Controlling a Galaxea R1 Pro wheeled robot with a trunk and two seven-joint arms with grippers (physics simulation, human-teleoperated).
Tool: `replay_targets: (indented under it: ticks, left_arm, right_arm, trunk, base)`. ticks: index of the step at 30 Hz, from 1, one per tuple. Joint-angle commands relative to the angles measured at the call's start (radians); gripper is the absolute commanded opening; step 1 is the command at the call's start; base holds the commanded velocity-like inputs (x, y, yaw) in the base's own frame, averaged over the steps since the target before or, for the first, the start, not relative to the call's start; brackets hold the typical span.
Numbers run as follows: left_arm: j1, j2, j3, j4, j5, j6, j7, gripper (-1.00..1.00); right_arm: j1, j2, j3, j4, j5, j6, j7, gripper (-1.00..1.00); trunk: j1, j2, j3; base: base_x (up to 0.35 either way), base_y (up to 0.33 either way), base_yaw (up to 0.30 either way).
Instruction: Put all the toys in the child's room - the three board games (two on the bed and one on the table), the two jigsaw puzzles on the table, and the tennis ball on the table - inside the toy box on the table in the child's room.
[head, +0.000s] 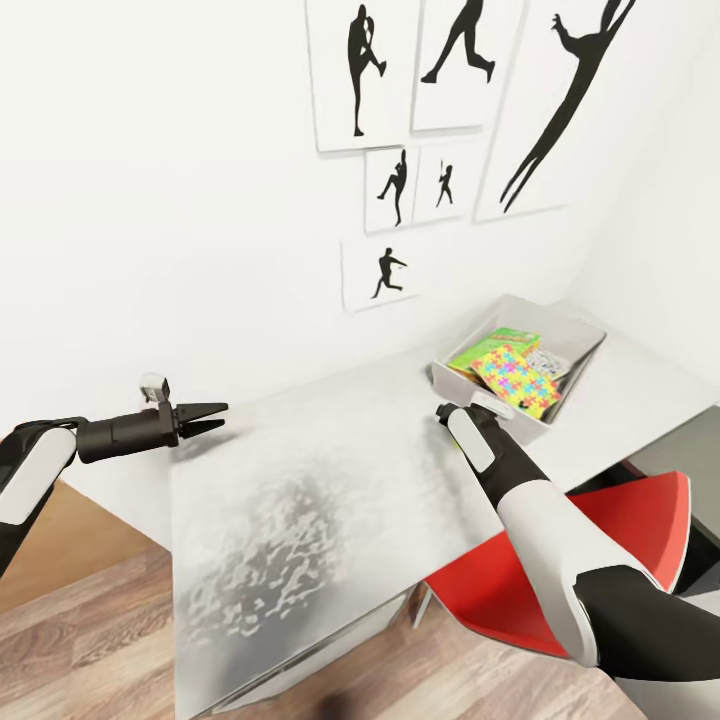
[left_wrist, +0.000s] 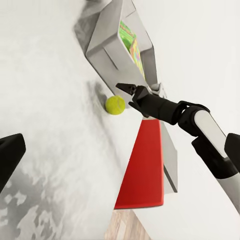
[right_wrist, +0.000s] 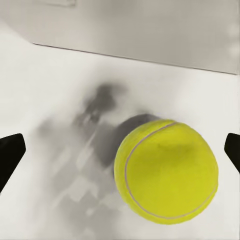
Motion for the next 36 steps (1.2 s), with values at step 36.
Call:
replay_targets:
  ticks: [36]
  left_arm:
    - [-0.001, 0.001, 0.0, -0.001, 0.001, 0.005, -0.004, 1.0]
  right_arm:
    - [-0.001, -0.001, 0.004, -0.003, -0.006, 0.006, -0.006, 1.0]
  trunk:
    - [0.0, -0.001, -0.018]
  base:
    - [0.002, -0.036, 0.0]
